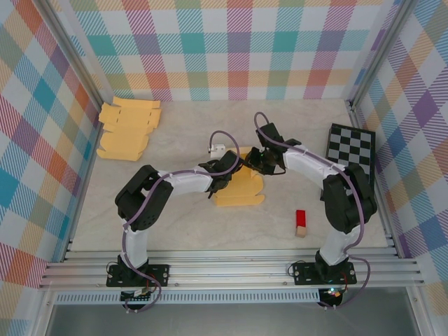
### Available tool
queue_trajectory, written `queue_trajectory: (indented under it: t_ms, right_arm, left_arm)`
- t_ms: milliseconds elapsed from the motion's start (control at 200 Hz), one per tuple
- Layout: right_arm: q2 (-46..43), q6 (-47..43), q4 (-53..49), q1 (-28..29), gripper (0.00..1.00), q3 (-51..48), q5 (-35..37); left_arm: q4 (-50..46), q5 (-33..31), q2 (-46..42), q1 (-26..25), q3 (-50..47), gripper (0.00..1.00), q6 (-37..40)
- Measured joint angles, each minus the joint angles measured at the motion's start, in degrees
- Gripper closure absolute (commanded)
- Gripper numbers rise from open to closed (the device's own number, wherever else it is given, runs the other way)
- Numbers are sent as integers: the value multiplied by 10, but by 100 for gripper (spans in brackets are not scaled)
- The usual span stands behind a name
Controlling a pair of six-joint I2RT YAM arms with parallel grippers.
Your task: Fold the paper box
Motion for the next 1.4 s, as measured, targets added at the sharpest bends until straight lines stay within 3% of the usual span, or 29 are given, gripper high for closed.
queue_trajectory:
  t_ms: [545, 795, 990, 1140, 1400]
  right_arm:
    - [-153, -296, -4, -16, 51, -23, -2]
    - [-149, -554, -33, -124, 52, 2, 23]
    - [-56, -717, -31, -208, 53, 2, -20]
    - [0, -766, -51, -186, 52, 3, -75]
    - [17, -785, -63, -116, 52, 10, -136]
  left_arm:
    - [0, 0, 0, 0, 0, 100, 0]
    - [0, 1, 0, 0, 0, 100, 0]
    - [0, 1, 0, 0, 0, 100, 0]
    - [0, 1, 0, 0, 0, 100, 0]
    - [0, 8, 0, 0, 2, 100, 0]
